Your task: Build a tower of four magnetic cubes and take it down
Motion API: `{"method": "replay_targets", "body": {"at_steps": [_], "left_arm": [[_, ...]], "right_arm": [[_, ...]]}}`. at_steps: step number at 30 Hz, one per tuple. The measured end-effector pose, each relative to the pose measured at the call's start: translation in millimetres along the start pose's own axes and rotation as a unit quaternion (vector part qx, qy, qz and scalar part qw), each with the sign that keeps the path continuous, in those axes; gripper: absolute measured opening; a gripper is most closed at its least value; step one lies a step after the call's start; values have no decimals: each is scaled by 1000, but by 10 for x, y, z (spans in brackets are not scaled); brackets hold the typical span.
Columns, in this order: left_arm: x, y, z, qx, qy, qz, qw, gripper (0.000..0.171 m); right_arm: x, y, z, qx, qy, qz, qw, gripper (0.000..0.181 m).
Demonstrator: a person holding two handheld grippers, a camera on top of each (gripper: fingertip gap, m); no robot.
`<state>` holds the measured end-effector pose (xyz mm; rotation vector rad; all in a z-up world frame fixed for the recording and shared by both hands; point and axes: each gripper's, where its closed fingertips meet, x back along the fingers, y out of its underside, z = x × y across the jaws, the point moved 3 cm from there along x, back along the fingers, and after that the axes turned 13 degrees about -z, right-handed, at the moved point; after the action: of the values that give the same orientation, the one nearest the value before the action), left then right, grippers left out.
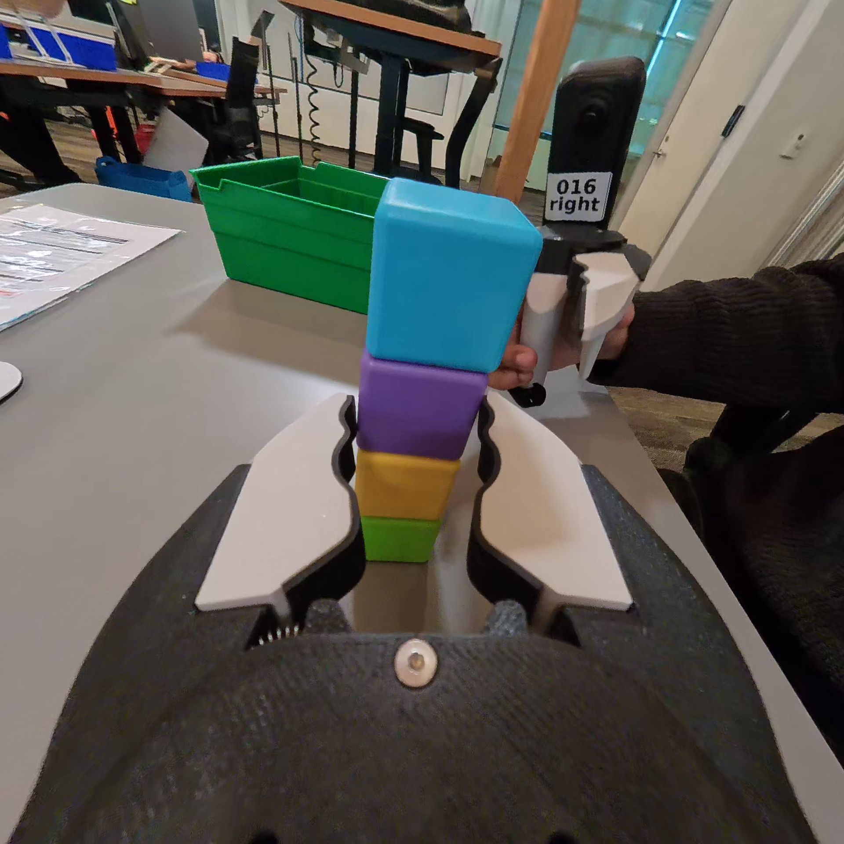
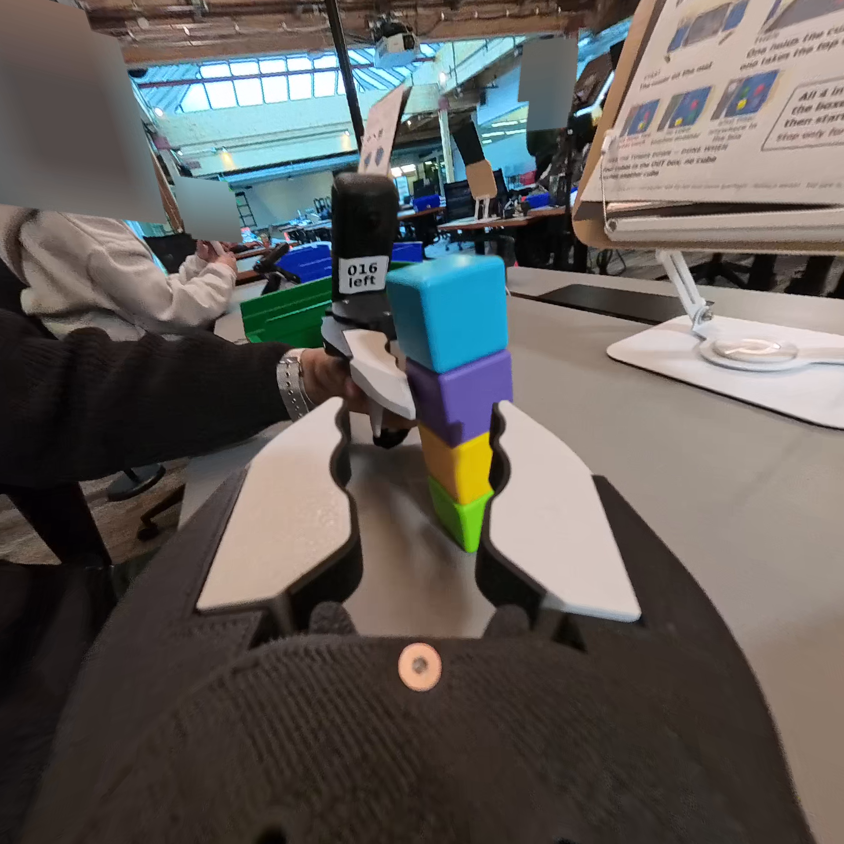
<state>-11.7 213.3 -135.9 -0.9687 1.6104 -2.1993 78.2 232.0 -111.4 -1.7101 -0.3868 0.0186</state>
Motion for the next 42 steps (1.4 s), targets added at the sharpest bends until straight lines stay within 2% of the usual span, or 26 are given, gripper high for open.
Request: {"method": "replay_targets", "body": {"at_steps": [2,5,7,10,14,19,23,28,39,42], "left_arm": [[-3,4,9,2,-2,1,1000,54],[-17,15,-29,30,-9,7,999,78],[-45,23,-6,43,4,9,999,81],[-95,30,10,34,-11,1,999,79],[-88,-14,21,23,-24,12,999,53],[-69,-1,29,23,-5,10,1000,53],[-68,3,36,18,1,5,1000,53],[-74,7,59,8,5,-1,1000,53],[-90,2,72,6,8,-1,1000,52],[-96,0,74,4,8,-2,1000,52]], "right_arm": [[20,-59,-6,4,-8,10,1000,60],[-1,-157,41,9,-13,26,1000,61],[-37,-219,60,9,-28,30,999,63],[-85,-291,95,24,-32,32,999,64],[-136,-354,177,30,-44,28,998,64],[-207,-397,179,43,-85,2,995,63],[-311,-356,159,63,-85,-28,994,71],[-393,-381,76,73,-100,-31,992,75],[-465,-376,100,74,-109,-32,991,70],[-473,-362,114,78,-109,-35,990,63]]}}
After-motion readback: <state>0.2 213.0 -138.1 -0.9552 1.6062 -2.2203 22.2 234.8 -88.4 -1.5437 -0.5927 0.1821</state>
